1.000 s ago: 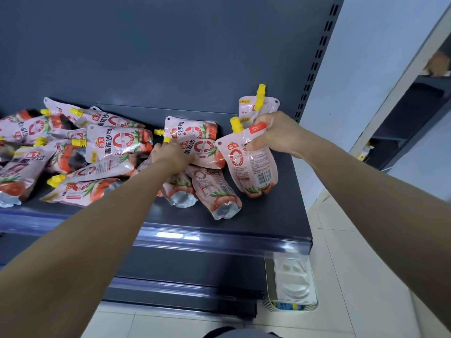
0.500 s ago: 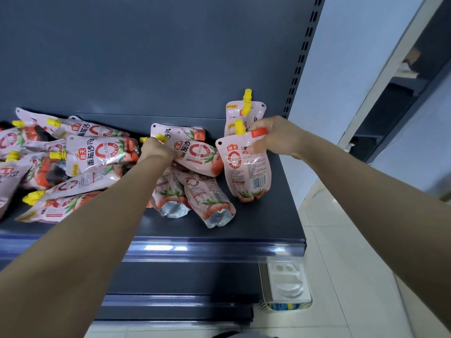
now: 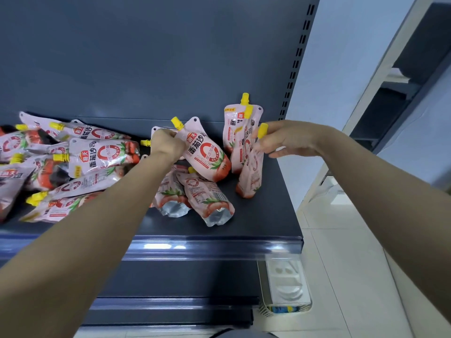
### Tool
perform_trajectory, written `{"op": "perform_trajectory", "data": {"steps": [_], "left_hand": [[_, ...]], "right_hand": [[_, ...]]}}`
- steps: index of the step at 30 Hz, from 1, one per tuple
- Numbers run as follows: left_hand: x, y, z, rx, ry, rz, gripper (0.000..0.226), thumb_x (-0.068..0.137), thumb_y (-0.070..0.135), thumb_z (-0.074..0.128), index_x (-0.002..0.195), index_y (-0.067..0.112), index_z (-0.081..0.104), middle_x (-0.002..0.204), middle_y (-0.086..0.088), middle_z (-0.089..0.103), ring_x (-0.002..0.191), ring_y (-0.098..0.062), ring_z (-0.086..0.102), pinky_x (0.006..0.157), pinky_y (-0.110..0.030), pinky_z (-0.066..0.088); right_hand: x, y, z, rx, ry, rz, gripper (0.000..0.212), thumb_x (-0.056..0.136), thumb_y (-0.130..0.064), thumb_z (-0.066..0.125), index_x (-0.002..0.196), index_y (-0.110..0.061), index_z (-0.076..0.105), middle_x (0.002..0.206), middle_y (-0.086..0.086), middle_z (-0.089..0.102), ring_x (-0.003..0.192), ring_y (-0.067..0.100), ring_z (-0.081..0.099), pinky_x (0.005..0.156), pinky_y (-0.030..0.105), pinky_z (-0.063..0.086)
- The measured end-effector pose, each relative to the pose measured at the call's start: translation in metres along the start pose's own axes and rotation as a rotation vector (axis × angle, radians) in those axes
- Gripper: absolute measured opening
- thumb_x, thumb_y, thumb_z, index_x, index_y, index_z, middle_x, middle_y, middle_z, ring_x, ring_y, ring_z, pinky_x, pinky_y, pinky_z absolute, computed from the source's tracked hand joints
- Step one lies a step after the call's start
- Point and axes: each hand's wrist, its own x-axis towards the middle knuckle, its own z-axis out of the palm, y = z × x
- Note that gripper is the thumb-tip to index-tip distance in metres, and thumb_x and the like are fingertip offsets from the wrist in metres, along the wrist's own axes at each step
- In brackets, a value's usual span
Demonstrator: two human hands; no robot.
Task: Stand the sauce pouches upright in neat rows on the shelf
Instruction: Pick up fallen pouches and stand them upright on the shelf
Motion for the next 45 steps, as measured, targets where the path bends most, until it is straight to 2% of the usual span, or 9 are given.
{"op": "perform_trajectory", "data": {"steps": [4, 8, 10, 13, 15, 25, 32, 38, 45], "left_hand": [[-0.009, 0.004, 0.000, -0.047, 0.001, 0.023, 0.011, 0.076, 0.005, 0.066, 0.078, 0.016, 0.062, 0.084, -0.008, 0.066, 0.081, -0.029, 0.067, 0.079, -0.041, 0.057], [-0.021, 0.008, 0.001, -0.065, 0.002, 0.081, 0.010, 0.077, 0.004, 0.065, 0.079, 0.014, 0.063, 0.087, -0.012, 0.068, 0.080, -0.031, 0.066, 0.078, -0.043, 0.057], [-0.027, 0.012, 0.001, -0.065, -0.004, 0.129, 0.013, 0.078, 0.002, 0.064, 0.073, 0.013, 0.060, 0.082, -0.011, 0.065, 0.076, -0.029, 0.063, 0.076, -0.042, 0.057], [-0.036, 0.015, -0.001, -0.051, -0.033, 0.213, 0.025, 0.079, 0.002, 0.064, 0.063, 0.018, 0.054, 0.078, -0.010, 0.063, 0.072, -0.024, 0.059, 0.071, -0.038, 0.054], [-0.041, 0.015, -0.002, -0.038, -0.072, 0.264, 0.028, 0.079, 0.002, 0.065, 0.061, 0.021, 0.054, 0.076, -0.008, 0.063, 0.067, -0.018, 0.058, 0.064, -0.031, 0.051], [-0.059, 0.027, -0.007, -0.101, -0.125, 0.338, 0.025, 0.081, 0.002, 0.066, 0.063, 0.016, 0.055, 0.067, 0.002, 0.063, 0.055, -0.005, 0.057, 0.047, -0.010, 0.047], [-0.074, 0.032, 0.004, -0.109, -0.225, 0.357, 0.022, 0.079, 0.003, 0.068, 0.064, 0.016, 0.058, 0.070, -0.005, 0.065, 0.063, -0.016, 0.060, 0.064, -0.031, 0.052], [-0.093, 0.027, 0.035, -0.068, -0.360, 0.381, 0.023, 0.079, 0.001, 0.068, 0.065, 0.017, 0.059, 0.068, 0.003, 0.064, 0.062, -0.006, 0.060, 0.056, -0.014, 0.051], [-0.096, 0.030, 0.050, -0.062, -0.453, 0.420, 0.016, 0.077, 0.000, 0.070, 0.071, 0.013, 0.063, 0.074, 0.001, 0.067, 0.073, -0.013, 0.063, 0.068, -0.023, 0.054]], "right_hand": [[0.003, -0.004, 0.014, -0.134, 0.097, -0.024, 0.045, 0.080, -0.050, 0.066, 0.121, -0.035, 0.057, 0.118, -0.009, 0.060, 0.107, 0.014, 0.055, 0.088, 0.030, 0.047], [0.013, -0.008, 0.019, -0.022, 0.294, 0.019, 0.029, 0.083, -0.007, 0.060, 0.110, -0.018, 0.057, 0.102, 0.006, 0.064, 0.084, 0.017, 0.066, 0.065, 0.025, 0.059], [0.015, -0.010, 0.015, -0.113, 0.421, -0.011, 0.045, 0.083, 0.009, 0.048, 0.113, -0.023, 0.055, 0.100, 0.003, 0.058, 0.077, 0.016, 0.061, 0.051, 0.020, 0.052], [0.019, -0.010, 0.009, -0.364, 0.583, -0.099, 0.046, 0.087, 0.010, 0.041, 0.124, -0.010, 0.059, 0.121, 0.012, 0.058, 0.098, 0.028, 0.058, 0.067, 0.027, 0.044], [0.024, -0.009, 0.005, -0.438, 0.591, -0.119, 0.035, 0.089, 0.007, 0.042, 0.113, -0.004, 0.065, 0.107, 0.015, 0.064, 0.092, 0.030, 0.058, 0.067, 0.031, 0.048], [0.032, -0.006, -0.003, -0.330, 0.610, -0.162, 0.027, 0.090, 0.006, 0.049, 0.107, -0.002, 0.067, 0.112, 0.018, 0.067, 0.101, 0.033, 0.064, 0.090, 0.040, 0.055], [0.032, -0.004, -0.005, -0.259, 0.614, -0.150, 0.019, 0.084, 0.007, 0.060, 0.095, -0.005, 0.069, 0.110, 0.016, 0.068, 0.103, 0.031, 0.065, 0.083, 0.032, 0.052], [0.028, 0.001, -0.012, -0.165, 0.558, -0.142, 0.023, 0.080, 0.003, 0.068, 0.101, -0.004, 0.071, 0.107, 0.012, 0.069, 0.094, 0.022, 0.062, 0.085, 0.029, 0.048], [0.024, 0.005, -0.013, -0.162, 0.623, -0.200, 0.019, 0.087, -0.006, 0.060, 0.100, -0.007, 0.073, 0.101, 0.006, 0.069, 0.091, 0.015, 0.057, 0.082, 0.026, 0.045]]}}
